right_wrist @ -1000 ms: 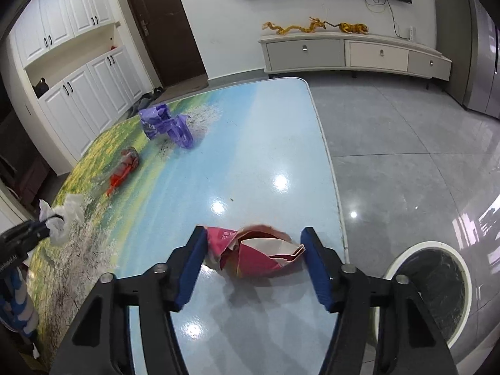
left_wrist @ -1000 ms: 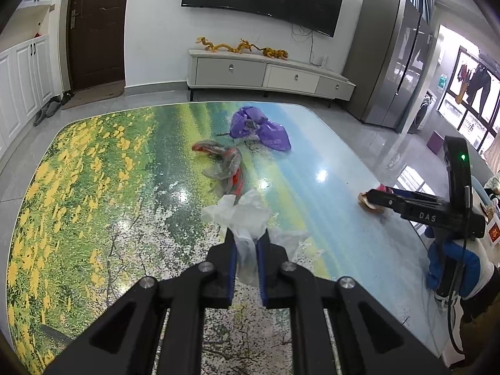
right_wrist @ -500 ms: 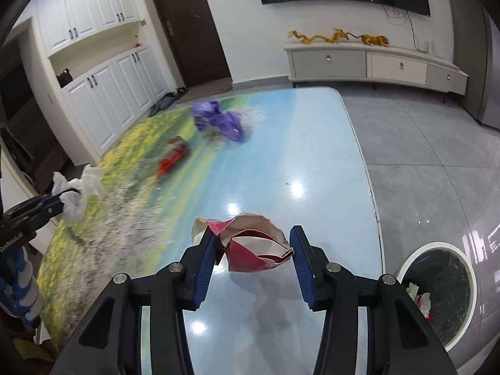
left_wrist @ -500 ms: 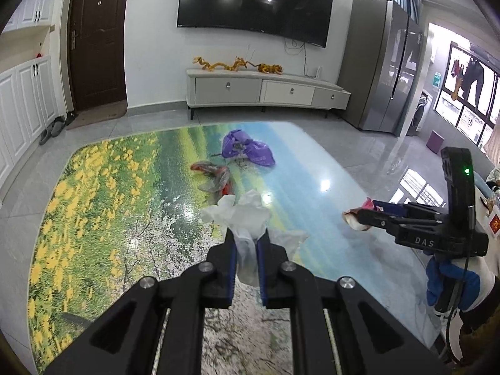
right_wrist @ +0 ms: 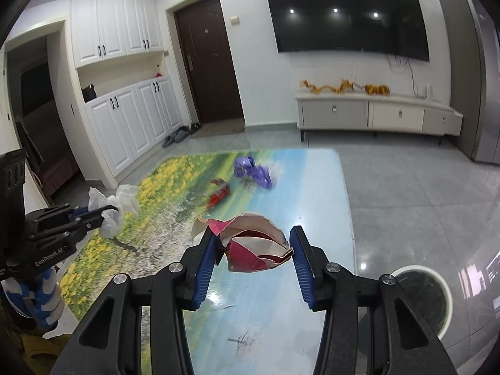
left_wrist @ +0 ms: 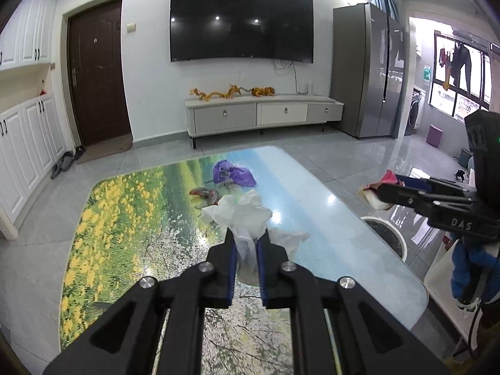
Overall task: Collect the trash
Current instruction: 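Carry clear bag and pink wrapper over the bin and open both tools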
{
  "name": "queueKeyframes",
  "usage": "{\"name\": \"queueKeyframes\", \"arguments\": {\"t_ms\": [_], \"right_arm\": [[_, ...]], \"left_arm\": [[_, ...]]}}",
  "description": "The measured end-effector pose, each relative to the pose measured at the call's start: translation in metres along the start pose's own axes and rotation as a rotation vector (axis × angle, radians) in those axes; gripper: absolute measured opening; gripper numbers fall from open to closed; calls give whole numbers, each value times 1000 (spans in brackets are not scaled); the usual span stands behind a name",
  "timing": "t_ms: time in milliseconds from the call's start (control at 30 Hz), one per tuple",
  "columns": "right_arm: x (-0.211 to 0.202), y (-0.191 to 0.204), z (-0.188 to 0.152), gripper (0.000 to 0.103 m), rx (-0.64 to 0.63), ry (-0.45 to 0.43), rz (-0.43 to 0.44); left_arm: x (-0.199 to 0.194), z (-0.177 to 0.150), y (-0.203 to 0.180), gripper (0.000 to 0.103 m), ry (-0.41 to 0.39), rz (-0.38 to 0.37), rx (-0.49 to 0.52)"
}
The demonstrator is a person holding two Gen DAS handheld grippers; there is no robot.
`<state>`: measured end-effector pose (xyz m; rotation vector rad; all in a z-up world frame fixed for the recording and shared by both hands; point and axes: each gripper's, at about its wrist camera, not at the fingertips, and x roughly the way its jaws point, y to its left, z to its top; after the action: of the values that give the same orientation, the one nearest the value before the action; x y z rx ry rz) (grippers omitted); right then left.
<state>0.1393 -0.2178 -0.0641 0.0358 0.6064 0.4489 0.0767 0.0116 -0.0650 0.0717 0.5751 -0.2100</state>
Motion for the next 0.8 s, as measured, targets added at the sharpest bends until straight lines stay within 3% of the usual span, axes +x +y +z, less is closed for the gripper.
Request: {"name": "queueKeyframes", "arguments": {"t_ms": [233,433,633,800], "right_arm": [[-49,12,7,46,-31,-95,-8],[-77,4,11,46,-29,-160,-19],[-100,-38,9,46,14,-211,-84],[-109,-106,-3,46,105,-224,-207]], "left_arm": [[-36,2,-20,11,-62,29,54],[-42,13,-36,11,-80,36,99],[-22,34,-75,11,-55,-4,179],[23,64,-122,12,11,-119,232]]}}
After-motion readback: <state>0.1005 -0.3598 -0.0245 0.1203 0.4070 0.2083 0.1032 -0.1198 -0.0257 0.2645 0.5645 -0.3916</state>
